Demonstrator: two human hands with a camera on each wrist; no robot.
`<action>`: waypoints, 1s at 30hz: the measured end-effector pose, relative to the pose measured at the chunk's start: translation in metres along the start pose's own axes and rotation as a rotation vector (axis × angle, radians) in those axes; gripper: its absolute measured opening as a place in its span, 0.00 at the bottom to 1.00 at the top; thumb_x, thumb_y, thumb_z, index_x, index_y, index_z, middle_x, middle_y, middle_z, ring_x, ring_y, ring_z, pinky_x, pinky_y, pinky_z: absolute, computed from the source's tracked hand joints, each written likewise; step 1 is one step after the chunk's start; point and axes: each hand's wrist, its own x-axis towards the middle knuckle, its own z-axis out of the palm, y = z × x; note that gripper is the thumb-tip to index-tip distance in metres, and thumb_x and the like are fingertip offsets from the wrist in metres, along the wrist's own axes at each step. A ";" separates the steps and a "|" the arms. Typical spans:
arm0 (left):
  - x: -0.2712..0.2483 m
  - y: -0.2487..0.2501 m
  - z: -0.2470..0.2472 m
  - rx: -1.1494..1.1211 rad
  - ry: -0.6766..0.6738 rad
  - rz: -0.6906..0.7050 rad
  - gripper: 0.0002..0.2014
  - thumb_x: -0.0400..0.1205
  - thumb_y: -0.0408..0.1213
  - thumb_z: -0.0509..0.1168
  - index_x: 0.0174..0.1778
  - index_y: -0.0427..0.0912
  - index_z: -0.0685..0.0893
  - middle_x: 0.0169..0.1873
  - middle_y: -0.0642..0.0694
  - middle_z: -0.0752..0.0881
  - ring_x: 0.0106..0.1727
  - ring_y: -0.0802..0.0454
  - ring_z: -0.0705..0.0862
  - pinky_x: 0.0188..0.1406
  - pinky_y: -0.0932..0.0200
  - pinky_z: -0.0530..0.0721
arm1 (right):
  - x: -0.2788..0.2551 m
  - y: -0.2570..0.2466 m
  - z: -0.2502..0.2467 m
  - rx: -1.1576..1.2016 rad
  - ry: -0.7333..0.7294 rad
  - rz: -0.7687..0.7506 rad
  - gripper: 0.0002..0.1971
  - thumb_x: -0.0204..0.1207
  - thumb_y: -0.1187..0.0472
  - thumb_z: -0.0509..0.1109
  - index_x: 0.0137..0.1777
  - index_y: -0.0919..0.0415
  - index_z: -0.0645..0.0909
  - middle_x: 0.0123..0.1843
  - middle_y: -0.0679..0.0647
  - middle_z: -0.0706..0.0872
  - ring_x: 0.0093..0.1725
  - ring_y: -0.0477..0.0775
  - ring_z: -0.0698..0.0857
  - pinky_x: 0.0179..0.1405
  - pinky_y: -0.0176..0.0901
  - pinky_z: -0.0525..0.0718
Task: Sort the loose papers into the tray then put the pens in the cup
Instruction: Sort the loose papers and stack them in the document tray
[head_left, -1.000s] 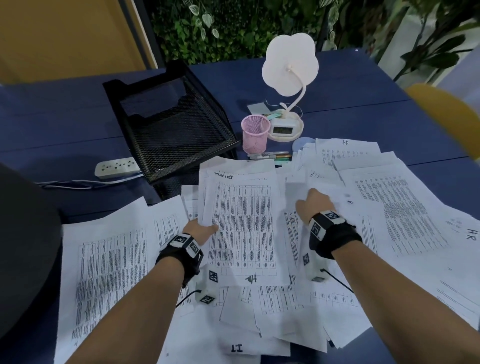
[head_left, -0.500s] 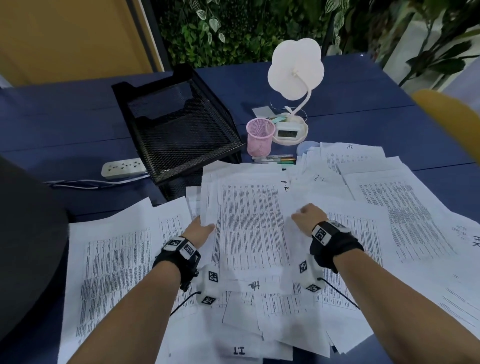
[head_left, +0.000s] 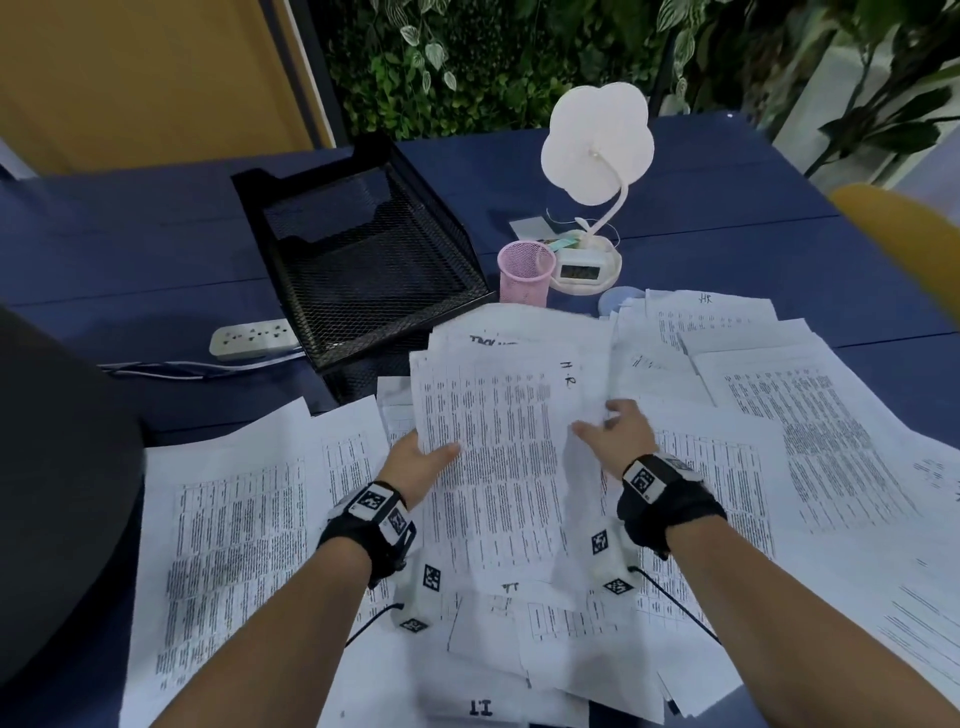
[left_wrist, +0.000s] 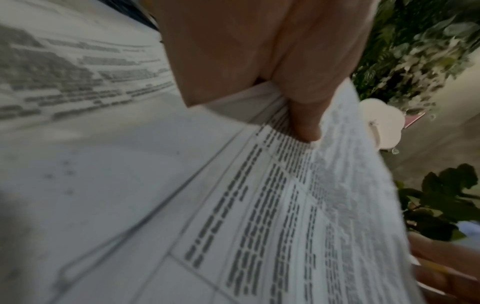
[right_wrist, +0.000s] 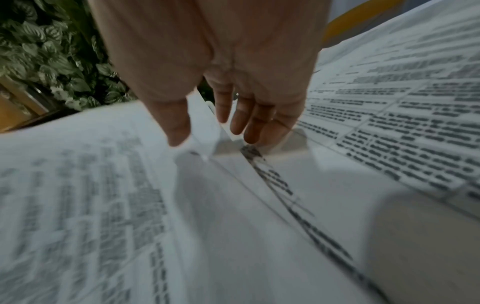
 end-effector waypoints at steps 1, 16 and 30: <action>-0.005 0.008 -0.003 -0.037 0.006 0.014 0.28 0.82 0.41 0.67 0.77 0.37 0.68 0.72 0.46 0.75 0.73 0.49 0.73 0.66 0.60 0.68 | -0.003 -0.005 -0.004 0.086 0.003 -0.010 0.29 0.75 0.54 0.73 0.72 0.63 0.69 0.64 0.59 0.79 0.61 0.60 0.80 0.54 0.43 0.75; -0.016 0.094 -0.006 -0.278 0.135 0.377 0.16 0.74 0.46 0.74 0.30 0.47 0.73 0.14 0.55 0.70 0.15 0.57 0.64 0.17 0.64 0.70 | -0.031 -0.086 -0.066 0.758 -0.055 -0.359 0.12 0.77 0.74 0.66 0.51 0.55 0.81 0.50 0.53 0.88 0.49 0.49 0.87 0.52 0.42 0.85; 0.007 0.078 -0.005 -0.436 0.290 0.400 0.19 0.77 0.38 0.73 0.61 0.42 0.74 0.52 0.50 0.86 0.53 0.55 0.86 0.53 0.61 0.84 | -0.034 -0.084 -0.044 0.631 0.108 -0.312 0.14 0.70 0.77 0.65 0.52 0.62 0.76 0.53 0.65 0.85 0.51 0.64 0.85 0.59 0.60 0.82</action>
